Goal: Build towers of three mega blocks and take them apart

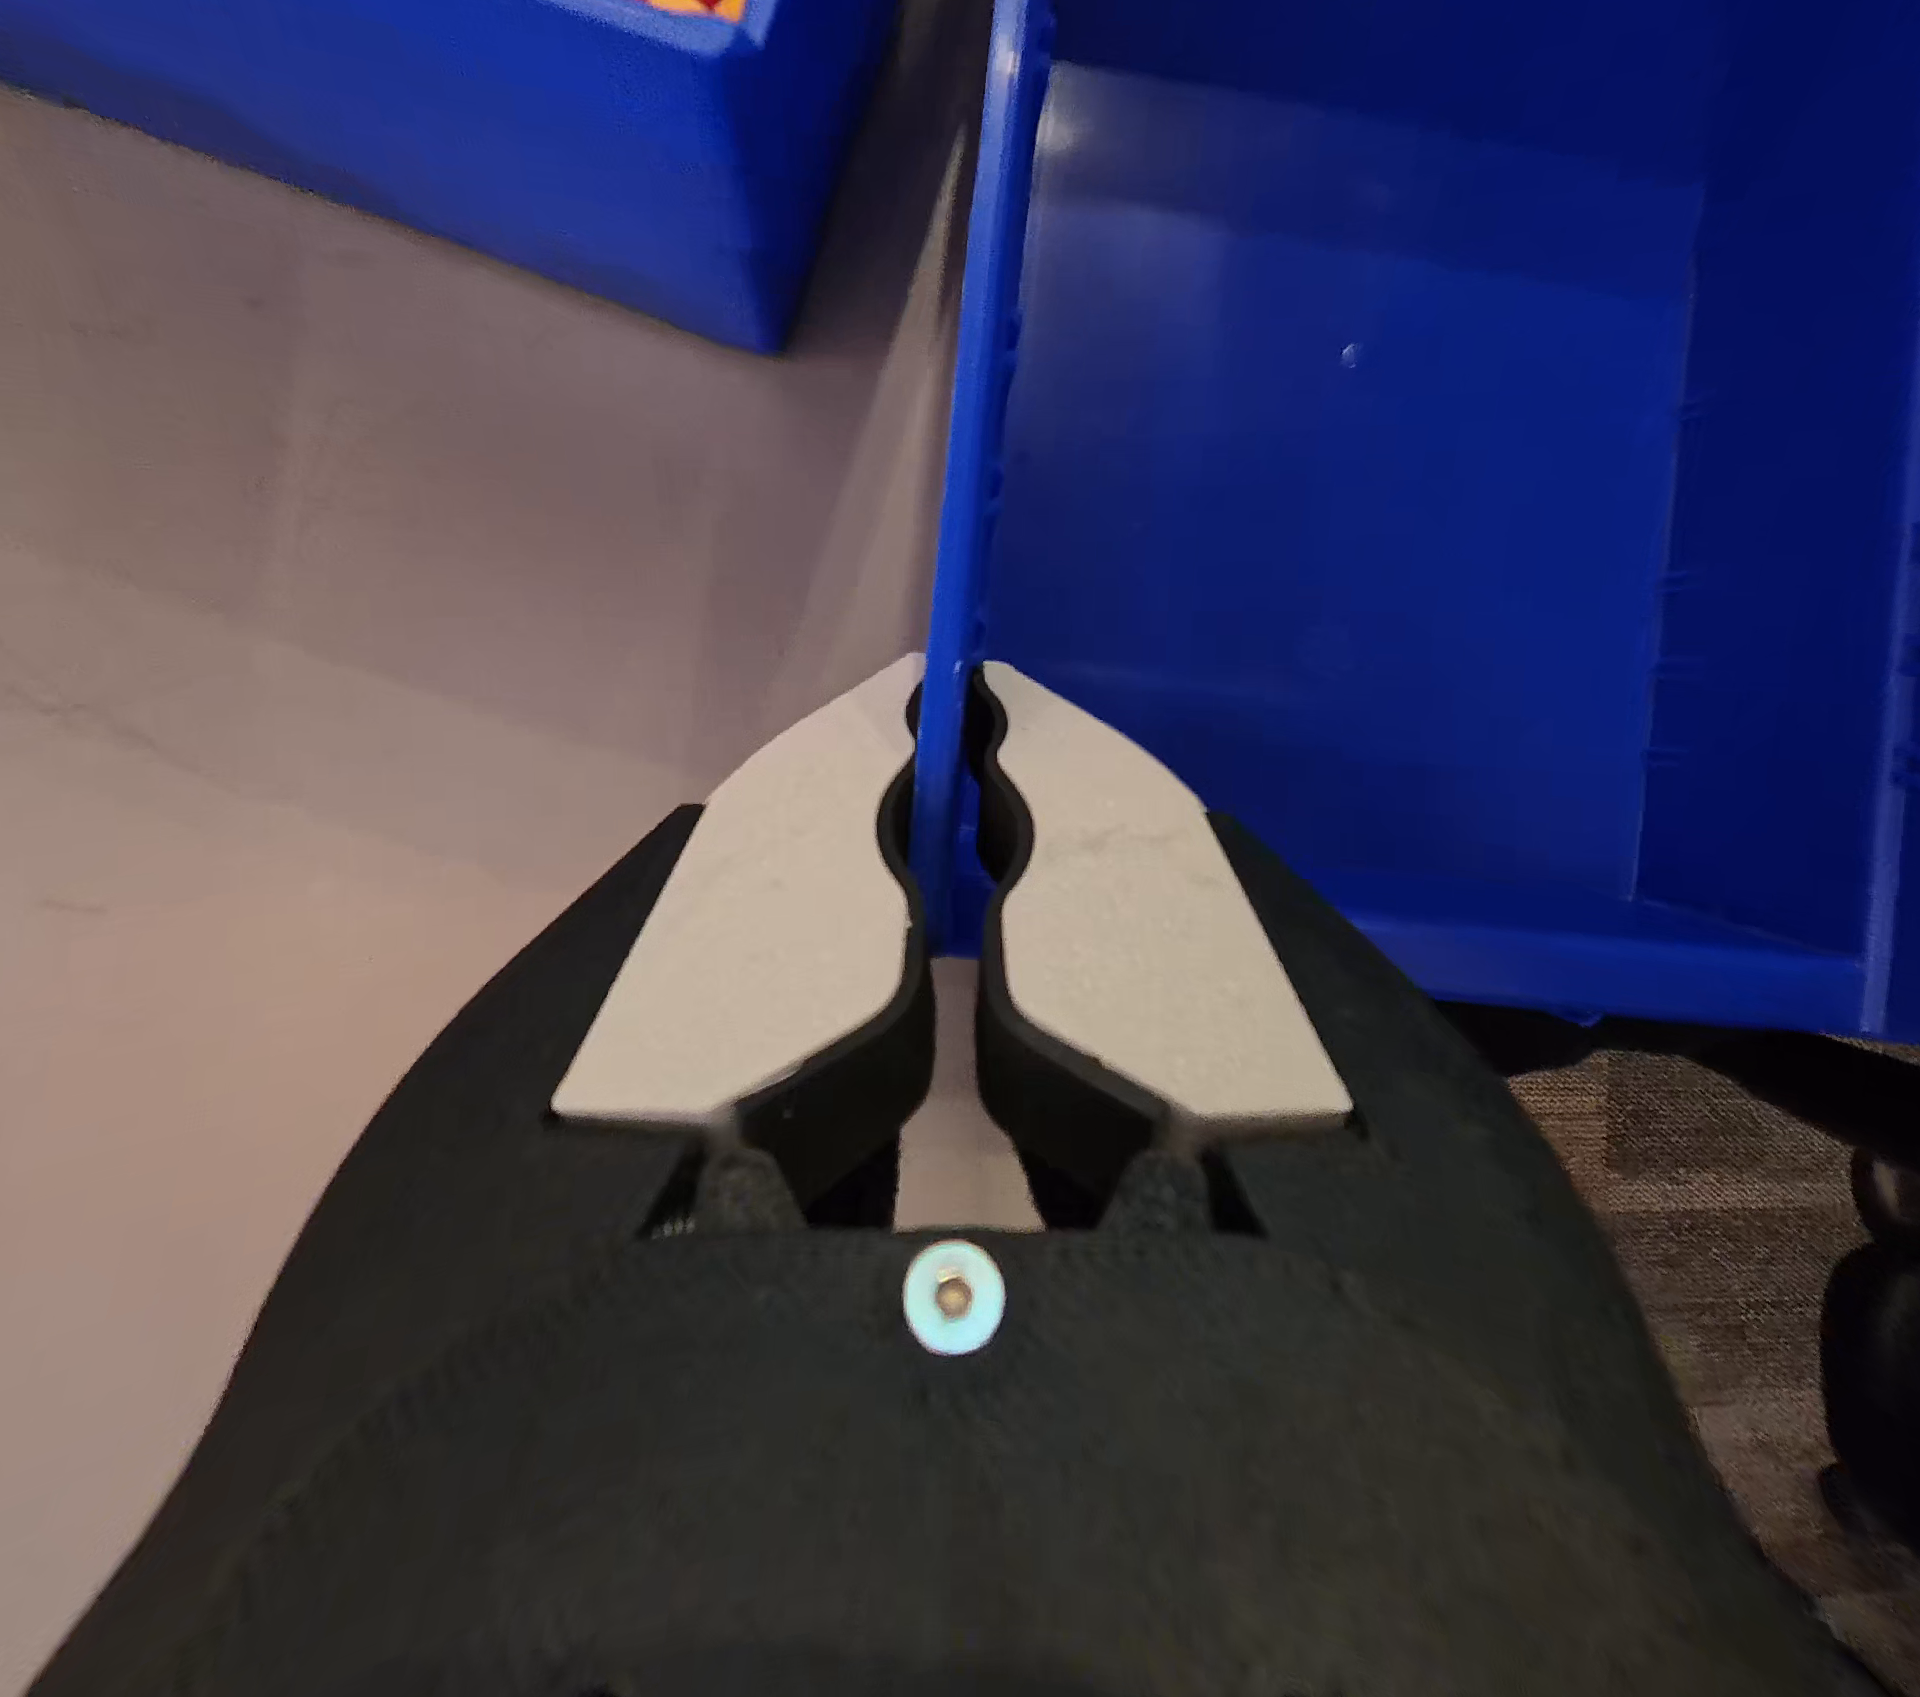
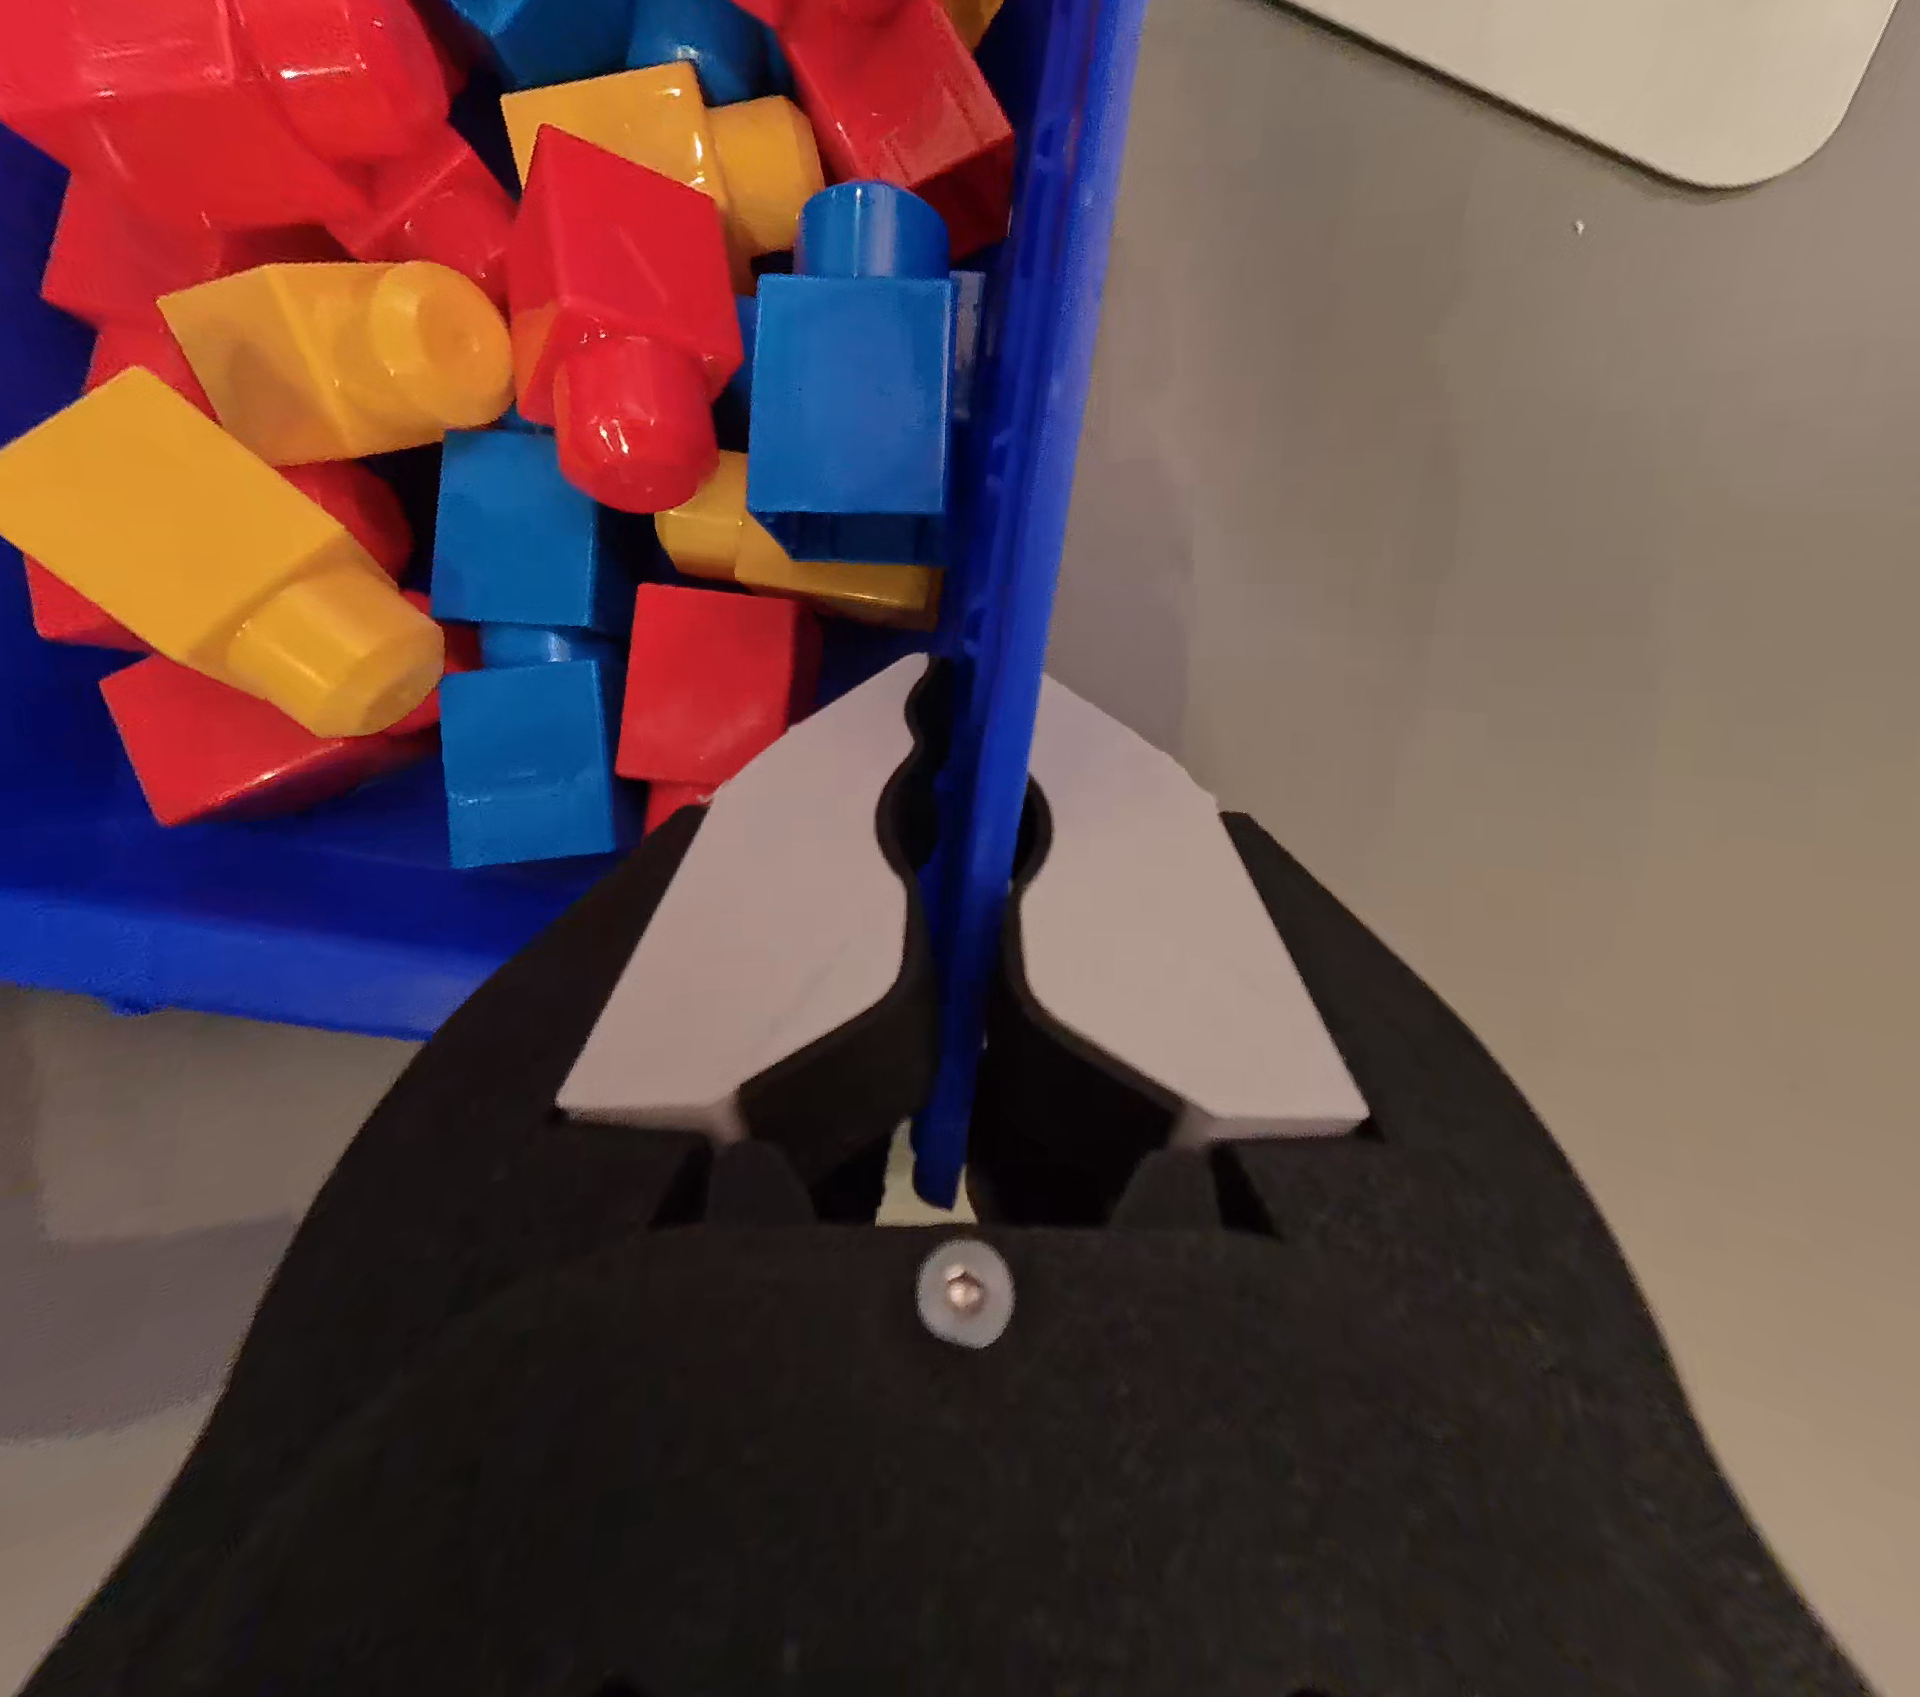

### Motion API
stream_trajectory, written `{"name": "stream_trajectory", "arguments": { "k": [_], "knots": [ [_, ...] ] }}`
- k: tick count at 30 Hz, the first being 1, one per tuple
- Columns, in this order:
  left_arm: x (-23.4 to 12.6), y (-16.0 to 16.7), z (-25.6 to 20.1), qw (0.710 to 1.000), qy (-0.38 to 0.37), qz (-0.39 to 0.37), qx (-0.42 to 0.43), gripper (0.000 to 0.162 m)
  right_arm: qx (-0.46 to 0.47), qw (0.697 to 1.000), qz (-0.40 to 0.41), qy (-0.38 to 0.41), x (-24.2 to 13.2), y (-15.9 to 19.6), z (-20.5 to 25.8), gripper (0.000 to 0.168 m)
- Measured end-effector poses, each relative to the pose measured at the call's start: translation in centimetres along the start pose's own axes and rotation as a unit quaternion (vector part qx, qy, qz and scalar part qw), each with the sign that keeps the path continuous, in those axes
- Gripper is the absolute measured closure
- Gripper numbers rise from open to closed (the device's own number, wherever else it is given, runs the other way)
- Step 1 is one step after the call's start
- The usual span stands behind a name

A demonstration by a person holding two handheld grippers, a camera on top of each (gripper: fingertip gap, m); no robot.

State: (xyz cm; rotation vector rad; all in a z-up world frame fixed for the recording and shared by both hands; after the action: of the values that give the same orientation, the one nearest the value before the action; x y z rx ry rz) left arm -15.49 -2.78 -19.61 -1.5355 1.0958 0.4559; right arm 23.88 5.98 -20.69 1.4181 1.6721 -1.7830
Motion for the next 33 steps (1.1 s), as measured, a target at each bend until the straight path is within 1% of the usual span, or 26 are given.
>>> {"name": "stream_trajectory", "arguments": {
  "k": [5, 10, 11, 13, 15, 17, 19, 20, 22, 23, 25, 27, 29, 31, 32, 33],
  "knots": [
    [0.4, -0.4, -0.3, 1.000, -0.003, -0.009, -0.021, 0.158, -0.018, 1.000, -0.002, -0.011, 1.8, -2.6, -0.1, 0.162],
    [0.6, -0.8, -0.3, 0.999, -0.016, -0.017, -0.047, 0.156, -0.040, 0.999, -0.011, -0.026, 4.8, -6.7, 0.0, 0.161],
    [0.7, -0.8, -0.2, 0.998, -0.018, -0.019, -0.053, 0.156, -0.043, 0.999, -0.012, -0.026, 5.4, -7.6, 0.1, 0.160],
    [0.4, -0.3, -0.5, 0.997, -0.007, -0.022, -0.072, 0.153, -0.042, 0.999, -0.001, -0.009, 6.3, -8.8, -0.3, 0.147],
    [-0.5, -0.1, -0.5, 0.992, 0.007, -0.071, -0.100, 0.130, -0.009, 1.000, -0.004, 0.000, 5.9, -9.5, -0.6, 0.134],
    [-2.0, 0.5, -0.5, 0.986, 0.008, -0.101, -0.132, 0.121, 0.029, 0.999, -0.006, 0.039, 4.2, -9.6, -1.1, 0.134],
    [-4.0, 1.1, 0.2, 0.980, -0.025, -0.121, -0.156, 0.110, 0.064, 0.994, -0.014, 0.083, 1.1, -9.5, -0.8, 0.131],
    [-5.0, 1.0, 0.6, 0.975, -0.037, -0.136, -0.169, 0.105, 0.086, 0.991, -0.017, 0.096, -0.6, -9.5, 0.0, 0.127],
    [-7.0, 0.1, 2.1, 0.961, -0.063, -0.183, -0.195, 0.105, 0.124, 0.989, -0.012, 0.083, -3.5, -9.2, 3.1, 0.127],
    [-7.6, -0.6, 2.8, 0.956, -0.067, -0.200, -0.204, 0.100, 0.139, 0.988, -0.005, 0.070, -4.6, -9.0, 5.1, 0.126],
    [-8.3, -1.7, 4.5, 0.948, -0.090, -0.208, -0.223, 0.098, 0.155, 0.986, 0.015, 0.065, -5.9, -8.5, 8.8, 0.122],
    [-8.0, -2.9, 6.2, 0.943, -0.097, -0.211, -0.238, 0.097, 0.177, 0.983, 0.027, 0.047, -6.2, -8.1, 12.7, 0.117],
    [-7.0, -3.0, 7.9, 0.941, -0.110, -0.174, -0.268, 0.089, 0.207, 0.977, 0.030, 0.041, -6.2, -7.8, 15.6, 0.116],
    [-5.9, -3.5, 8.8, 0.941, -0.102, -0.160, -0.280, 0.089, 0.234, 0.972, 0.030, 0.024, -5.8, -7.6, 18.2, 0.118],
    [-5.5, -3.7, 9.2, 0.939, -0.098, -0.161, -0.287, 0.089, 0.237, 0.970, 0.050, 0.031, -5.3, -7.1, 19.1, 0.115],
    [-5.1, -3.7, 9.6, 0.937, -0.102, -0.157, -0.295, 0.090, 0.247, 0.967, 0.051, 0.036, -4.9, -6.9, 19.8, 0.111]
  ]
}}
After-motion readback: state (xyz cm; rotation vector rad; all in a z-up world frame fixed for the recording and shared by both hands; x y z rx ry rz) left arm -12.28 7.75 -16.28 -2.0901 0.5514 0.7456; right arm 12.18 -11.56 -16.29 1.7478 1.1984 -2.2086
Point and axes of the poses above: each gripper's, where its closed fingertips meet, x out along the fingers, y out of its underside, z = x × y across the jaws, the point moved 4 cm from there along -x, back along the fingers, and after that the axes turned 13 degrees about y, right-handed, at the moved point
